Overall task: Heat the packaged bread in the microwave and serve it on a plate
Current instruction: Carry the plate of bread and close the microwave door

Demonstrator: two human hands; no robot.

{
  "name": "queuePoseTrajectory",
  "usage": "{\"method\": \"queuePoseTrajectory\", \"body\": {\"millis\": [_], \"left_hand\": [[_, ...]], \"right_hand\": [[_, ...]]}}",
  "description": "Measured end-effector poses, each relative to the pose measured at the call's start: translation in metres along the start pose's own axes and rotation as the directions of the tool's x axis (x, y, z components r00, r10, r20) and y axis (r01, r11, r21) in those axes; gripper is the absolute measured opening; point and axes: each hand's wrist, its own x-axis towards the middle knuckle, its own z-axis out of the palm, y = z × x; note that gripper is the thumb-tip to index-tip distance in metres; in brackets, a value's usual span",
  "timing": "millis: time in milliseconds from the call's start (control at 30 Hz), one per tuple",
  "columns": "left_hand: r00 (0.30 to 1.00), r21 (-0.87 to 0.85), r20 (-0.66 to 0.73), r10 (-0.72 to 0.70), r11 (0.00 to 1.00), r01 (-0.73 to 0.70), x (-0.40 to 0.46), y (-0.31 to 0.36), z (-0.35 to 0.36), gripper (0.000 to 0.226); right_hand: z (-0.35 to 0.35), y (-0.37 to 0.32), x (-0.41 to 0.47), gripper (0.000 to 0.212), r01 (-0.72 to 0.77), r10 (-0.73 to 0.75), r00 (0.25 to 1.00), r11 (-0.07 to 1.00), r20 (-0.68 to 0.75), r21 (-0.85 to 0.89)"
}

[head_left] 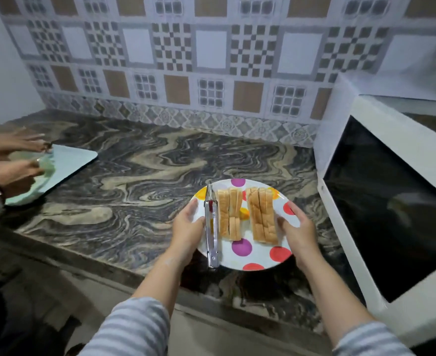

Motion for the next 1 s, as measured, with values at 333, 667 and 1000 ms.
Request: {"method": "queuePoseTrajectory", "body": {"millis": [333,667,1000], "left_hand": [[0.986,0.515,0.150,0.073,0.845,-0.141,0.089,-0.013,0.022,0.054],[0.928,0.835,0.352,0.120,0.409,-0.369,0.111,-0.033,0.009,0.053],[0.925,0.810,0.372,0.077,0.460,-0.364,0.111,-0.024,0.007,0.052]], "right_hand": [[0.011,0.016,0.051,0.047,-0.050,0.010,0.998,0.790,-0.069,-0.611],[0.018,0.018,0.058,0.055,-0.011,0.032,0.999,0.491,0.005,-0.871],[0.010,0.003,0.047,0.047,-0.030,0.088,0.996,0.590,0.027,-0.807]]}}
